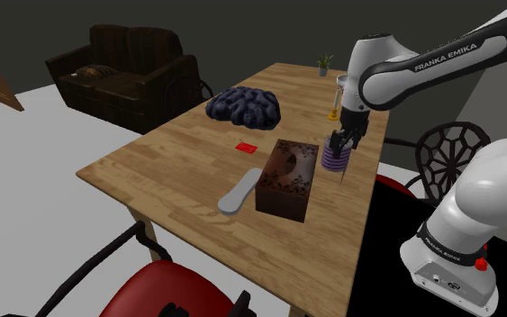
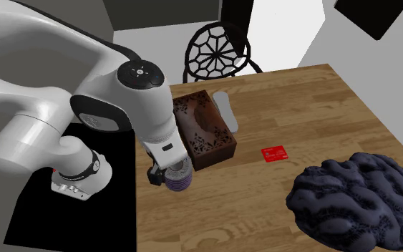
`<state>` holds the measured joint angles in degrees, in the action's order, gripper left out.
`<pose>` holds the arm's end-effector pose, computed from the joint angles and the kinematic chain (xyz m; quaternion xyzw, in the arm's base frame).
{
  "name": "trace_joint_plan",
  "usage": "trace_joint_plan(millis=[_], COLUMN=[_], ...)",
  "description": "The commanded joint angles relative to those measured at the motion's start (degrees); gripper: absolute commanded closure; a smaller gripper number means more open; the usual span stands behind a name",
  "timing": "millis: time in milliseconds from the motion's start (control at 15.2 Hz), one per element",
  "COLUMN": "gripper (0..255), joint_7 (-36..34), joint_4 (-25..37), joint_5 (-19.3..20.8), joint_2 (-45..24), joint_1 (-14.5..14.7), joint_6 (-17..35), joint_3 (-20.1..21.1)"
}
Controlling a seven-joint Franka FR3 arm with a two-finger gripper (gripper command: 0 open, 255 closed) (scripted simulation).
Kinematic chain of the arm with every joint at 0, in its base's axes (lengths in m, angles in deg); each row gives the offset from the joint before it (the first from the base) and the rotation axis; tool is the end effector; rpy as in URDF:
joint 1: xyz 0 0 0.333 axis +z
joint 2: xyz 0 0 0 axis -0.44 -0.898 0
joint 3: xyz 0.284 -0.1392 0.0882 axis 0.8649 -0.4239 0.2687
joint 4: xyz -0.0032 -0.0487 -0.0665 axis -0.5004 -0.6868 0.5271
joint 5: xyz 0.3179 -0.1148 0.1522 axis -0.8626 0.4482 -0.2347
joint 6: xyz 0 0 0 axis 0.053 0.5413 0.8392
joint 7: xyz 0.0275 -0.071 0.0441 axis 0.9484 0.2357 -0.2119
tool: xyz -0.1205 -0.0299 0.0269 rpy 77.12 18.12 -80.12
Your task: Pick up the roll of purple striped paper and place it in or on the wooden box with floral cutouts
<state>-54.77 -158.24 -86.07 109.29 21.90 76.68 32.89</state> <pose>0.3070 -0.0252 0.3774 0.9969 -0.0784 -0.0051 0.0084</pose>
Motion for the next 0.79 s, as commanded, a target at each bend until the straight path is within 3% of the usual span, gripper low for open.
trace_joint_plan(millis=[0,726], gripper=[255,255], joint_7=[0.02,0.19], joint_4=[1.02,7.39], joint_5=[-0.05,-0.18], joint_2=[1.02,4.79], joint_1=[0.03,0.09], joint_6=[-2.04,-12.17], joint_3=[0.02,0.05])
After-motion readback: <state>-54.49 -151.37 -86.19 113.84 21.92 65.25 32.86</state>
